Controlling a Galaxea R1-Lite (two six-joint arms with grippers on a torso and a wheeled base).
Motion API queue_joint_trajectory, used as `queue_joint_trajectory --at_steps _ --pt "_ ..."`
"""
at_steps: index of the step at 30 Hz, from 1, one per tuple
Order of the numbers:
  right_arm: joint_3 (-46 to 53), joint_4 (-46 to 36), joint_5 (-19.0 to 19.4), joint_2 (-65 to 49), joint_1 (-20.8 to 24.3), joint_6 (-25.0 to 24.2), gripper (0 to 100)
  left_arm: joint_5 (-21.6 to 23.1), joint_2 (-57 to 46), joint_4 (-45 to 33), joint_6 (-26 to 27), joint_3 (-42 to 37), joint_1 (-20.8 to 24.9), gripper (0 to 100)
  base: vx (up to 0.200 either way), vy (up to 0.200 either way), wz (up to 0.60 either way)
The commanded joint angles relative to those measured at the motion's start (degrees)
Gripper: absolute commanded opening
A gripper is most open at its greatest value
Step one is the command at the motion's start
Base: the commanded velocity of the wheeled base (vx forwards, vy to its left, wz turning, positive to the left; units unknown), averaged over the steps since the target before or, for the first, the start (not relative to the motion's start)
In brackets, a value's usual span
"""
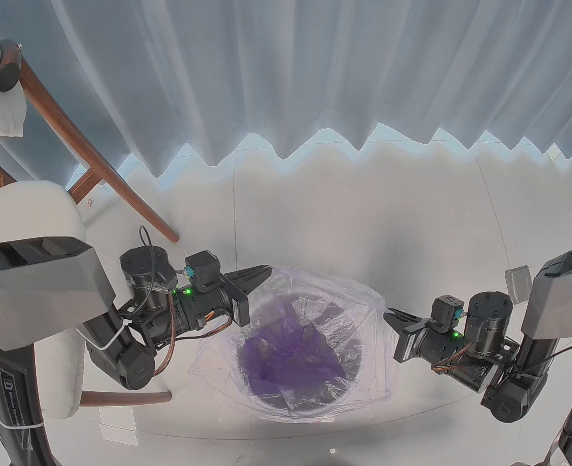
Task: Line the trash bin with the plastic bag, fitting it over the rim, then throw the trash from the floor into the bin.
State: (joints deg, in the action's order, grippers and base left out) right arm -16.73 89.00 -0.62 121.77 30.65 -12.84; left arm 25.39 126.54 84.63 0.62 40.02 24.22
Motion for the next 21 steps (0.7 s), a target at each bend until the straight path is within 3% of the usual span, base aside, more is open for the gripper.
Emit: queue_joint_trajectory --at_steps 1,5,6,7,10,11,14,21 --pt "-0.85 1.0 2.47 -1.19 -1.82 -3.77 0 -0.17 -0.06 0.01 -3.96 0.32 -0.32 0 0.0 0.0 0.0" --pt "-4.1 0.82 7.3 -1.54 -4.98 -12.3 0 0.36 0.11 0.01 -12.14 1.02 -0.4 0 0.0 0.0 0.0" --pt "-4.1 0.82 7.3 -1.54 -4.98 -12.3 0 0.36 0.11 0.01 -12.14 1.02 -0.4 0 0.0 0.0 0.0" --pt "-6.3 0.64 8.8 -0.83 -6.57 -15.9 0 0.53 0.55 0.01 -14.6 2.17 -0.32 0 0.0 0.0 0.0" --pt "-8.24 0.56 10.64 0.4 -7.88 -19.77 0 0.53 1.87 -0.08 -17.15 2.96 -0.49 0 0.0 0.0 0.0" --pt "-9.38 0.47 12.93 1.19 -8.94 -23.46 0 0.97 3.8 0.1 -20.05 3.84 -0.76 0 0.0 0.0 0.0" --pt "-10.87 -0.94 16.18 2.15 -10.08 -28.12 0 2.12 5.56 0.45 -23.82 4.54 -1.11 0 0.0 0.0 0.0" --pt "-15.97 -6.47 16.79 4.88 -10.96 -35.85 0 6.07 9.69 0.63 -32.44 6.3 -2.69 0 0.0 0.0 0.0"
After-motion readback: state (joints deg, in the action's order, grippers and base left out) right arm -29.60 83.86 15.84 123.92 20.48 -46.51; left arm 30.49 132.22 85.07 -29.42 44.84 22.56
